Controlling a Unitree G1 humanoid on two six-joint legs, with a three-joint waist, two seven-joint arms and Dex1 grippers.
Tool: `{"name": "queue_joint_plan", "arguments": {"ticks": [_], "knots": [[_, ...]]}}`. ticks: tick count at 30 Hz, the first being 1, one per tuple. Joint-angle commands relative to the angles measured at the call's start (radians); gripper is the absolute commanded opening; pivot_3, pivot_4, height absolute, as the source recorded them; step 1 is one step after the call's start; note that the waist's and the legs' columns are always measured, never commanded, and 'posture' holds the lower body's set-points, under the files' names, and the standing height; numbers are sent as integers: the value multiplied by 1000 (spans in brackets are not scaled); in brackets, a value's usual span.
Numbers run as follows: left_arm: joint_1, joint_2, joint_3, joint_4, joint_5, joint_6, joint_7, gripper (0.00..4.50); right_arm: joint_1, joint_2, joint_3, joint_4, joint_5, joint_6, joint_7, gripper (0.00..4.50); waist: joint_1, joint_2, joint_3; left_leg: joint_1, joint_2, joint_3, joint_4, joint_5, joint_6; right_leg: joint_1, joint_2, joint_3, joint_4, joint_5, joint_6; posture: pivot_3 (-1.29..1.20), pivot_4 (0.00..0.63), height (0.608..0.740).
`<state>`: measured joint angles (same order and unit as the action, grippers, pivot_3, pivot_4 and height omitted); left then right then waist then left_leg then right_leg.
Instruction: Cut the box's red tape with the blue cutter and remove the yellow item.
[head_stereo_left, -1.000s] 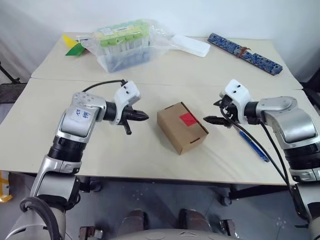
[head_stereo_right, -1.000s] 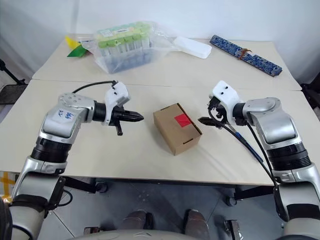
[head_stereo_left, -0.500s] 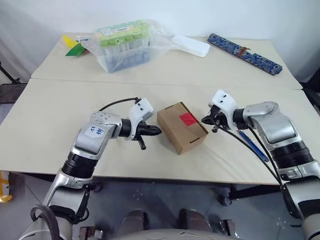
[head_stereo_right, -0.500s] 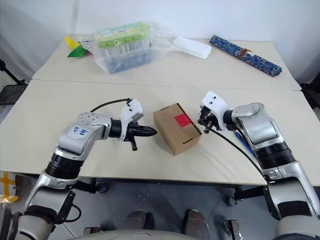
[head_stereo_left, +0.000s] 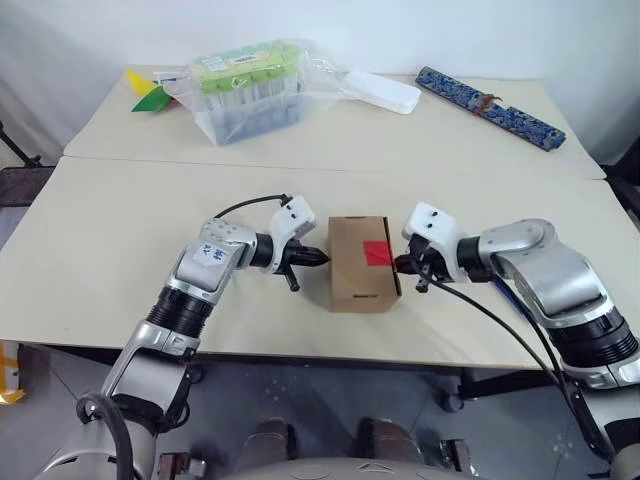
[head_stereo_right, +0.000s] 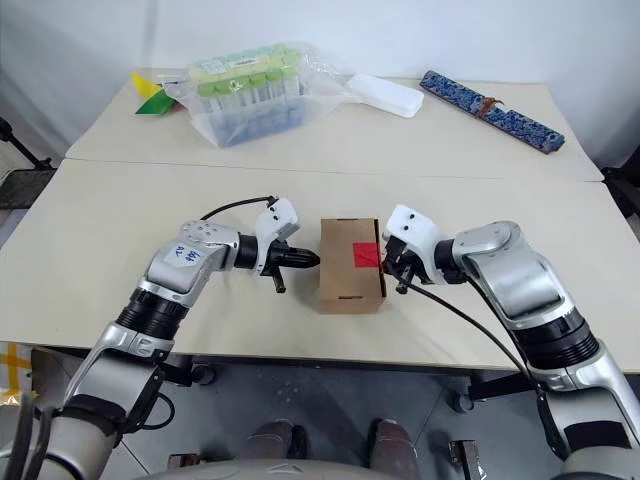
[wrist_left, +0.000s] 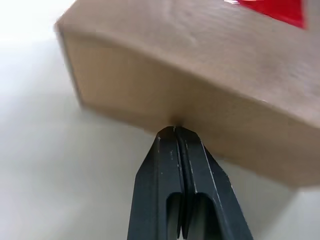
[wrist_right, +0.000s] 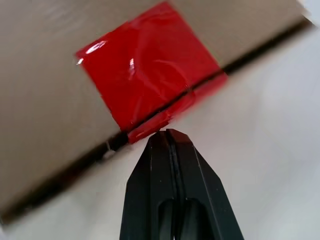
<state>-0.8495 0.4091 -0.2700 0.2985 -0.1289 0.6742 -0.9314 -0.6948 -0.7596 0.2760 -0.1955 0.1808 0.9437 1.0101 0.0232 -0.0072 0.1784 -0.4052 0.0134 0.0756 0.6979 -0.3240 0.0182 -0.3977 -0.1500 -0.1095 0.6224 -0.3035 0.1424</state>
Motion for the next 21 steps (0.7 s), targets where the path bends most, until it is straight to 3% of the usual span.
{"name": "queue_joint_plan", "arguments": {"ticks": [1, 9, 21], "knots": [[-37, -19, -16, 11, 4, -48, -30, 0, -2, 7, -23, -53, 22, 21, -25, 15, 0, 0, 0, 0, 0, 0, 0, 0, 0, 0, 0, 0, 0, 0, 0, 0, 150, 740], [-61, -29, -23, 50, 23, -77, -50, 0, 5, 30, -15, 10, -10, -9, -101, 15, 0, 0, 0, 0, 0, 0, 0, 0, 0, 0, 0, 0, 0, 0, 0, 0, 150, 740], [-61, -14, -22, 57, 40, -87, -62, 0, -9, -23, -12, 13, -9, -25, -81, 15, 0, 0, 0, 0, 0, 0, 0, 0, 0, 0, 0, 0, 0, 0, 0, 0, 150, 740]]}}
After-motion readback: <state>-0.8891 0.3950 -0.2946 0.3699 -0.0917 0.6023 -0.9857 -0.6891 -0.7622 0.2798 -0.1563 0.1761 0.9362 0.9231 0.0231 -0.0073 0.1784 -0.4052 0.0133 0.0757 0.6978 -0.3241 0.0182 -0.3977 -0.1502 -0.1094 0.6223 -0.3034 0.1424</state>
